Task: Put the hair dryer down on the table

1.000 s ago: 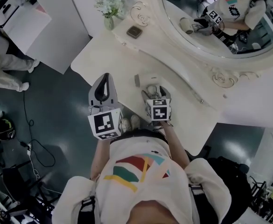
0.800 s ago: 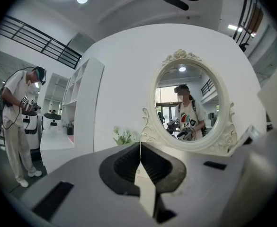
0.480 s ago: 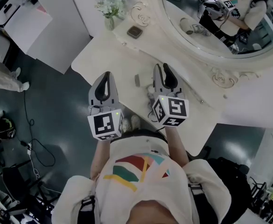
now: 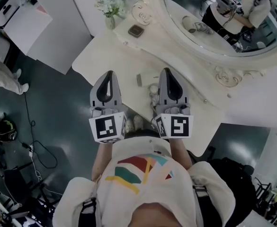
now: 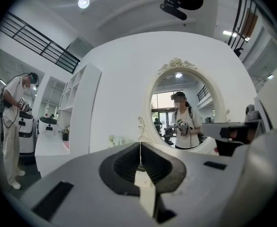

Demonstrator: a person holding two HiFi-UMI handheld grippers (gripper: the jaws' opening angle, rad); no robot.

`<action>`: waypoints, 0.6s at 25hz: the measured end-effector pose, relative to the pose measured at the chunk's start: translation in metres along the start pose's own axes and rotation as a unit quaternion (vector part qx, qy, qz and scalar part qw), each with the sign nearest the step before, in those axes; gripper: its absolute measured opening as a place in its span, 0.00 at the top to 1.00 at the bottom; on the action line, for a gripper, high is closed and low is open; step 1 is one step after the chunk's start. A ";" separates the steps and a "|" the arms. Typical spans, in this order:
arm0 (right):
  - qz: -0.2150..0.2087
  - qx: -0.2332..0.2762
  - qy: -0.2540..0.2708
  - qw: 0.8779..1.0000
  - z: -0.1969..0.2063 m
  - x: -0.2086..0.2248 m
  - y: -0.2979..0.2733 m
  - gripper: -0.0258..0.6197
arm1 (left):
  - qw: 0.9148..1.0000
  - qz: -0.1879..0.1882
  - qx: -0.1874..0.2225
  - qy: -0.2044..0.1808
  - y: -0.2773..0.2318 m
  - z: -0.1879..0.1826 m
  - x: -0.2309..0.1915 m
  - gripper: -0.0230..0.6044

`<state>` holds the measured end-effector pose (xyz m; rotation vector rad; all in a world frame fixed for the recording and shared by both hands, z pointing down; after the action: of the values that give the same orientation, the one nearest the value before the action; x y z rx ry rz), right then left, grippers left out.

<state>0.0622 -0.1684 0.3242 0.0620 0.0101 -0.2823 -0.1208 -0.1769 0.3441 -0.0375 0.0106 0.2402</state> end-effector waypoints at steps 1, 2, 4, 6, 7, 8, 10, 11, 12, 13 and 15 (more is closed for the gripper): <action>0.001 0.003 0.003 1.000 0.000 -0.001 0.002 0.96 | 1.000 0.002 0.001 -0.001 0.001 0.000 0.001 0.96; 0.001 0.004 0.007 1.000 0.001 -0.002 0.003 0.96 | 1.000 0.004 0.004 -0.002 0.001 0.000 0.001 0.96; 0.001 0.002 0.010 1.000 0.004 -0.003 0.004 0.96 | 1.000 0.005 0.010 -0.006 0.002 0.000 0.002 0.96; -0.001 -0.003 0.008 1.000 0.009 -0.003 0.005 0.96 | 1.000 0.004 0.007 -0.002 0.002 -0.003 0.003 0.96; -0.001 -0.005 0.006 1.000 0.010 -0.003 0.005 0.96 | 1.000 0.003 0.004 0.001 0.002 -0.007 0.003 0.96; -0.001 -0.008 0.005 1.000 0.012 -0.004 0.006 0.96 | 1.000 0.001 0.002 0.001 0.002 -0.009 0.003 0.96; -0.001 -0.012 0.005 1.000 0.013 -0.004 0.006 0.96 | 1.000 0.001 0.001 0.000 0.003 -0.008 0.002 0.96; -0.001 -0.013 0.005 1.000 0.014 -0.004 0.006 0.96 | 1.000 0.003 0.001 -0.001 0.004 -0.007 0.002 0.96; -0.002 -0.014 0.005 1.000 0.015 -0.004 0.006 0.96 | 1.000 0.003 -0.001 -0.002 0.004 -0.007 0.002 0.96; -0.002 -0.015 0.004 1.000 0.015 -0.004 0.006 0.96 | 1.000 0.001 -0.001 -0.001 0.004 -0.009 0.002 0.96; -0.003 -0.018 0.001 1.000 0.016 -0.005 0.005 0.96 | 1.000 -0.002 0.002 0.001 0.004 -0.011 0.002 0.96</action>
<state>0.0592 -0.1632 0.3404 0.0265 0.0169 -0.2888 -0.1194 -0.1728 0.3331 -0.0346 0.0119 0.2369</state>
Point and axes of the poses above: the fingertips, and each gripper's own axes: y backward along the fingers, x to its right, z out of its underside, the point moved 5 cm from there along y, backward along the fingers, and after that the axes turned 4 degrees about -x, right-handed, at the moved point
